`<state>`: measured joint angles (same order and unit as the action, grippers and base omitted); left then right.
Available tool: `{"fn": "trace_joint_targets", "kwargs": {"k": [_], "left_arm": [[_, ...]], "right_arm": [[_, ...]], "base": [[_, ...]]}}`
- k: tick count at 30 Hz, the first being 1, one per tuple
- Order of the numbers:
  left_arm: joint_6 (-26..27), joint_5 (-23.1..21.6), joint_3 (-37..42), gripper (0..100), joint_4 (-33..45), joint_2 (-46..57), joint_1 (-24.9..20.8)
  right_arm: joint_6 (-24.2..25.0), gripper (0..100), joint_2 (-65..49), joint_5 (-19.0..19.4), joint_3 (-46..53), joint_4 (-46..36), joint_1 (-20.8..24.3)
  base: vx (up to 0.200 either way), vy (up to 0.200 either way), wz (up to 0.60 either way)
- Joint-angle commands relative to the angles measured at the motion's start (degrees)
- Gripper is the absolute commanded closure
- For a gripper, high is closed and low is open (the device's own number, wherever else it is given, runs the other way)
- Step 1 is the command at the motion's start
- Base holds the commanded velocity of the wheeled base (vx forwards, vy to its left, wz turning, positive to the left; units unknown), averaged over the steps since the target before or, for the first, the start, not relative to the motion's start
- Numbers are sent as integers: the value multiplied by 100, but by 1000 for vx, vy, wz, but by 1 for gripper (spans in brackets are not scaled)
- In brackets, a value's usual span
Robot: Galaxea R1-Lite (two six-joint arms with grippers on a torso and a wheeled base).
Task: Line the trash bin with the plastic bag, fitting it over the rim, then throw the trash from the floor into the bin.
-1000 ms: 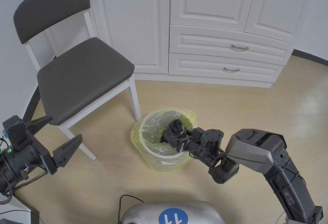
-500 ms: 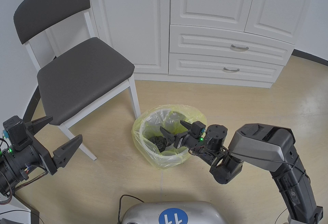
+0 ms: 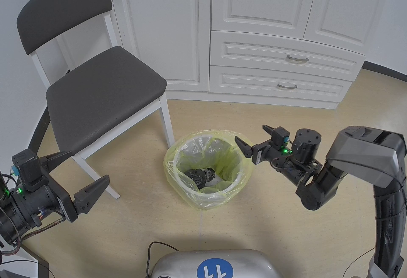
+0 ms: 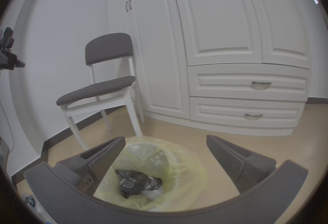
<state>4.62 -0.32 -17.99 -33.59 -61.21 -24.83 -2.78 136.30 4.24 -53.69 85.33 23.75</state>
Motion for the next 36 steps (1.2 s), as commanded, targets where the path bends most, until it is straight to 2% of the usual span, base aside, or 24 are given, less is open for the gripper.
{"fn": "trace_joint_targets", "kwargs": {"k": [1, 6, 9, 12, 13, 14, 15, 17, 18, 19, 20, 23, 31, 36], "left_arm": [[-5, 5, 94, 0, -8, -75, -233], [4, 5, 296, 0, 1, -190, -233], [-14, 14, 428, 0, -87, -787, -233], [-67, 14, 490, 0, -227, -937, -224], [-321, 14, 736, 0, -755, -1104, -233], [-339, 14, 753, 0, -790, -1104, -233], [-400, 14, 885, 0, -1159, -1104, -233], [-409, 14, 903, 0, -1238, -1104, -233], [-409, 14, 929, 0, -1484, -1077, -233], [-409, 14, 929, 0, -1484, -1077, -233], [-400, 14, 920, 0, -1519, -1060, -233], [-383, 14, 885, 0, -1528, -1104, -233], [-400, 14, 771, 0, -1528, -1156, -233], [-409, 14, 780, 0, -1528, -1174, -233]], "right_arm": [[-118, 0, -1185, -363, 834, -597, -362], [-118, 0, -1431, -679, 1519, -685, -529], [-30, 0, -851, -793, 1220, -702, -564], [23, 0, -508, -846, 939, -702, -564], [225, 0, 283, -960, 87, -799, -591], [243, 0, 318, -960, 43, -808, -591], [296, 0, 749, -960, -538, -1071, -608], [304, 0, 836, -960, -678, -1177, -608], [436, 0, 1144, -925, -1337, -1819, -608], [436, 0, 1144, -925, -1337, -1819, -608], [735, 0, 1337, -899, -1865, -2320, -564], [1104, 0, 1610, -925, -2392, -2812, -511], [1201, 0, 2533, -978, -3833, -3682, -714], [1746, 0, 2533, -952, -4141, -4526, -722]], "base": [[0, 0, 0], [0, 0, 0], [0, 0, 0], [0, 0, 0], [0, 0, 0], [0, 0, 0], [0, 0, 0], [0, 0, 0], [0, 0, 0], [0, 0, 0], [0, 0, 0], [0, 0, 0], [0, 0, 0], [0, 0, 0]]}}
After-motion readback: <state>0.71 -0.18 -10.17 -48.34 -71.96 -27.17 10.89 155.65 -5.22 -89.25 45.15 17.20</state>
